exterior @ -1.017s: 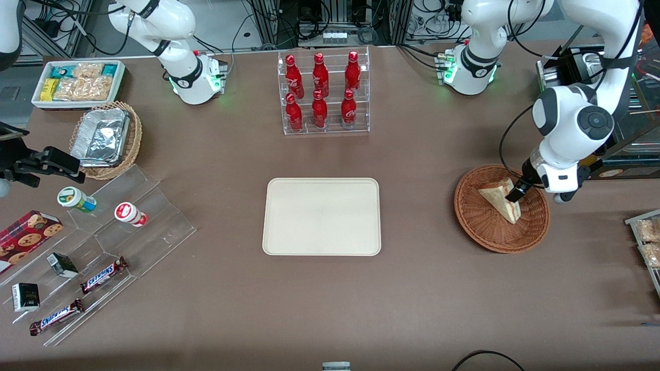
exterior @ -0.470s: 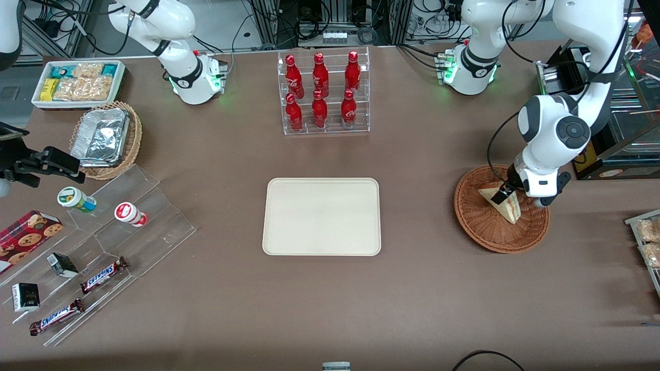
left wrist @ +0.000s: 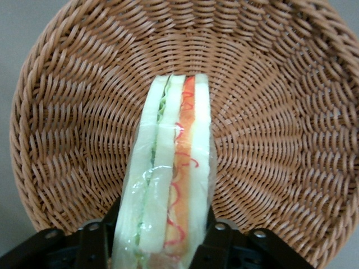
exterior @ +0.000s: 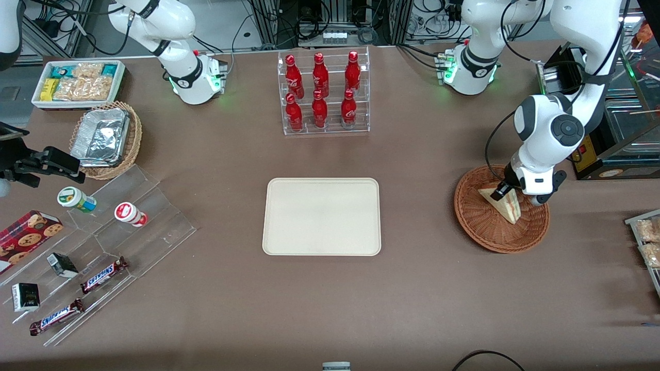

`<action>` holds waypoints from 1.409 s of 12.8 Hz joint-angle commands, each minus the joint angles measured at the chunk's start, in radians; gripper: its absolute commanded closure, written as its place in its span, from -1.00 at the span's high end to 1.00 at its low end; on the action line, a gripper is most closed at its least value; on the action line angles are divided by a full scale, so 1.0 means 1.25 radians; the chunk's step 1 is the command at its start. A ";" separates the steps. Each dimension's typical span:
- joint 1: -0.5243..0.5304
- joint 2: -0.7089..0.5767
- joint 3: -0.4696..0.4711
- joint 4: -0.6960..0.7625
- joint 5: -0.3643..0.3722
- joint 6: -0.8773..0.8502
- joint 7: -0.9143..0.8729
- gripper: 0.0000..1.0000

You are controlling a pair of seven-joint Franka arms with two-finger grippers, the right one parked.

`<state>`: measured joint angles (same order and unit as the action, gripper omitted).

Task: Place sandwich from basket to tray
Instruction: 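Lift the sandwich and carry it over the cream tray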

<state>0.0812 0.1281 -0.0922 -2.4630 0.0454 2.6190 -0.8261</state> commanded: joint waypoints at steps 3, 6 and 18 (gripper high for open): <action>-0.010 -0.121 -0.032 0.102 0.021 -0.244 -0.007 -1.00; -0.013 -0.123 -0.137 0.290 0.021 -0.475 -0.082 -1.00; -0.286 0.254 -0.296 0.684 0.217 -0.481 -0.245 -1.00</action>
<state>-0.2142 0.2832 -0.4692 -1.7558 0.2389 2.0318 -1.0779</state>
